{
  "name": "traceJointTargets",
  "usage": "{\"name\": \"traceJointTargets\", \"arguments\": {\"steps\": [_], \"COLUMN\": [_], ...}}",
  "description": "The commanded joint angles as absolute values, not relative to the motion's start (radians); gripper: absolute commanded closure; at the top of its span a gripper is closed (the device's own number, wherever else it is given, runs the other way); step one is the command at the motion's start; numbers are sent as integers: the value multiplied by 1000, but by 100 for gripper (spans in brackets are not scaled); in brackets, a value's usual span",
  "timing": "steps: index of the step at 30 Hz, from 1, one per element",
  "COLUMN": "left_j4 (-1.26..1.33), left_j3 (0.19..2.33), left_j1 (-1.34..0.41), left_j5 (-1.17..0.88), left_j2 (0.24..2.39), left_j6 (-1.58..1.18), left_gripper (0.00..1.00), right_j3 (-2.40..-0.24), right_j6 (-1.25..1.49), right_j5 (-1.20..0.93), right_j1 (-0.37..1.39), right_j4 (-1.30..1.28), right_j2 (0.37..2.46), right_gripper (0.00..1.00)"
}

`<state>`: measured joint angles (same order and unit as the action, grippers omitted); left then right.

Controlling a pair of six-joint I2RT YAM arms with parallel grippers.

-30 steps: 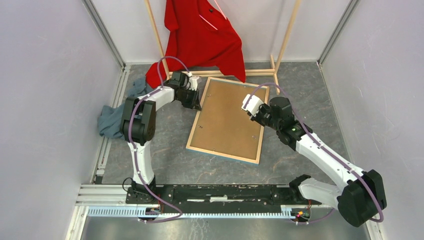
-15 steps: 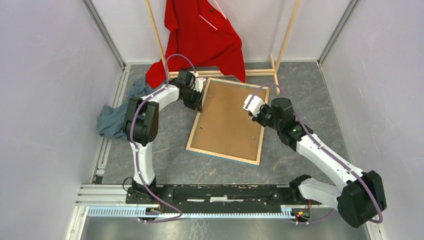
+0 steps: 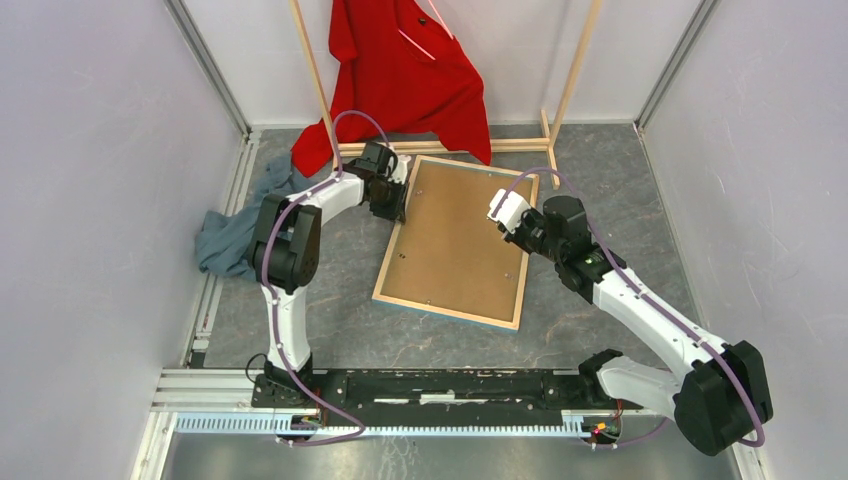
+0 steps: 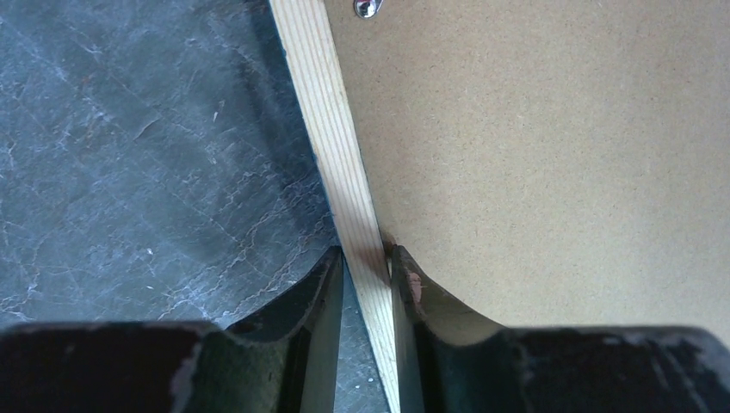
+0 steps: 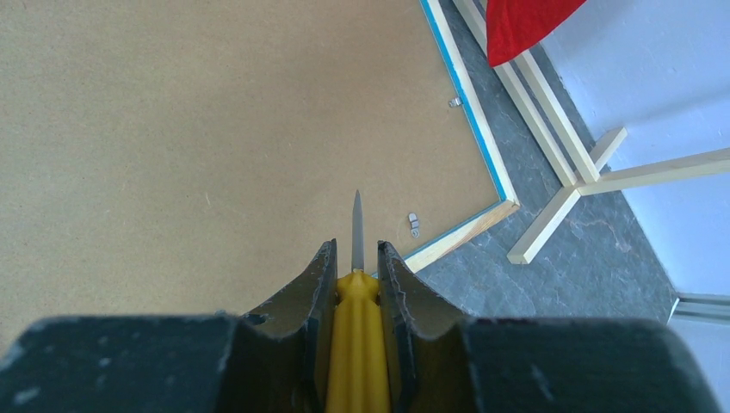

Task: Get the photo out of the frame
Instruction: Adjust the photo frame at the center of the board.

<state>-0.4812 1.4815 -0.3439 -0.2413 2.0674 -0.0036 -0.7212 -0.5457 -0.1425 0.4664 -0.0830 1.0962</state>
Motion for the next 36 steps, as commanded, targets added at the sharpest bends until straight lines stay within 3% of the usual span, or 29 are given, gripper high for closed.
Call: {"name": "traceJointTargets", "arguments": {"steps": [1, 7, 18, 25, 31, 36], "left_j4": [-452, -477, -645, -667, -641, -676], "left_j3": [1471, 1499, 1548, 1556, 1727, 1827], "left_j1": [-356, -382, -403, -403, -402, -407], "left_j5": [-156, -176, -302, -250, -116, -196], "left_j2": [2041, 2045, 2030, 2006, 2106, 2146], "left_j6": [-16, 89, 318, 376, 367, 535], "left_gripper": [69, 77, 77, 76, 76, 73], "right_j3": [-718, -713, -712, -712, -712, -710], "right_j6": [-533, -535, -537, -537, -536, -536], "right_j5": [-149, -142, -142, -142, -142, -140], "right_j1": [463, 462, 463, 462, 463, 463], "right_j4": [-29, -23, -21, -21, -21, -18], "right_j2": [1085, 1082, 1081, 1078, 1080, 1080], "right_gripper": [100, 100, 100, 100, 100, 100]}}
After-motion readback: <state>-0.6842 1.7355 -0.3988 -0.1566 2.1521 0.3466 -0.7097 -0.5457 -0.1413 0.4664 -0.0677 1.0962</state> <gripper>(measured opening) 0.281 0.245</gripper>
